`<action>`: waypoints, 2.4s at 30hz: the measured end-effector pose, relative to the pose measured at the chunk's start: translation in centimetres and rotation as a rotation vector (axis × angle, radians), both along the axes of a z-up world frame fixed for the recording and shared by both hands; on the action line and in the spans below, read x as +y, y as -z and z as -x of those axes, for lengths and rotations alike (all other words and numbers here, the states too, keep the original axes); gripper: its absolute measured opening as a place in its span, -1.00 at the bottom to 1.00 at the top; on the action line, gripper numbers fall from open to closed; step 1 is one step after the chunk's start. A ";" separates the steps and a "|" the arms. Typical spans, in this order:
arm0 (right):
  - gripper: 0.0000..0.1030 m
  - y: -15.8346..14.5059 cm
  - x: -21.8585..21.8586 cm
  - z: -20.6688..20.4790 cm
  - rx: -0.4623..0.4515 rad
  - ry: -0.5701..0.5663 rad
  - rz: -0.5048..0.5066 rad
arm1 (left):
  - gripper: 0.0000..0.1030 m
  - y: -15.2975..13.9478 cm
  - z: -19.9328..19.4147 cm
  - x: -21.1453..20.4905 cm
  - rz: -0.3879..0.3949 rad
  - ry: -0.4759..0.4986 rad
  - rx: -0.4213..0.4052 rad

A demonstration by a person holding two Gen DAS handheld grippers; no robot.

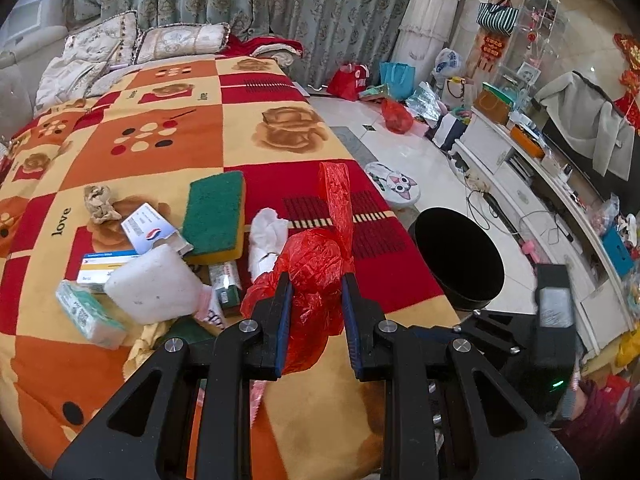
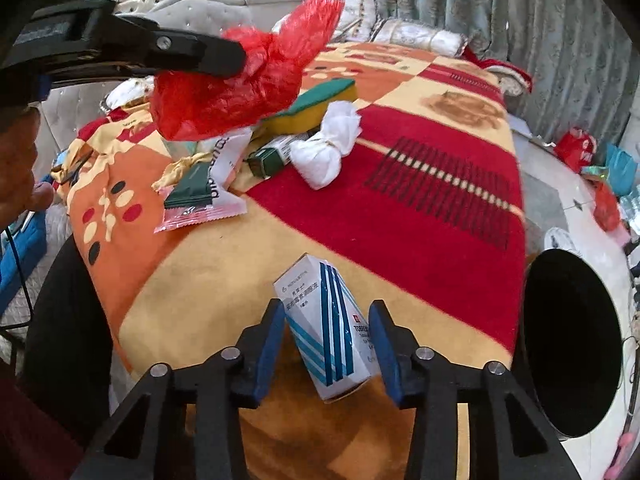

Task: Collect trash
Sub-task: 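Carry the red bag and the TOBREX box with both tools over the black bin, then open both tools to drop the bag and box into the black bin, then move both open tools back over the items on the bedspread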

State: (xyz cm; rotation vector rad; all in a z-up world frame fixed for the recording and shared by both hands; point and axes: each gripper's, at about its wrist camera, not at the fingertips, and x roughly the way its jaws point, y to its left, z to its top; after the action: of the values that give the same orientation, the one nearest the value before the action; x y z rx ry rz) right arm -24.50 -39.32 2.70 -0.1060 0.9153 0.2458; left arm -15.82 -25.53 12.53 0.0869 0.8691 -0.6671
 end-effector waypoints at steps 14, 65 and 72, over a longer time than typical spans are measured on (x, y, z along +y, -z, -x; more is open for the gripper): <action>-0.07 -0.5 -3.9 0.3 0.064 0.084 -0.189 | -0.58 -0.2 -0.6 -4.2 0.011 0.028 0.020; 0.00 -2.7 -12.7 0.7 -0.027 0.546 -0.124 | 0.16 2.7 0.2 -7.6 -0.035 -0.060 0.013; 0.30 -3.7 -8.4 -0.9 -0.047 0.482 -0.123 | 0.16 2.3 -0.1 -2.8 -0.057 -0.140 -0.024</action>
State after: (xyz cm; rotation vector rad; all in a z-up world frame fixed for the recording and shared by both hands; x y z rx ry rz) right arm -23.57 -47.69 6.40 0.2207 0.8504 -0.1478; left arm -15.75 -28.35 10.24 0.0847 0.8634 -0.5099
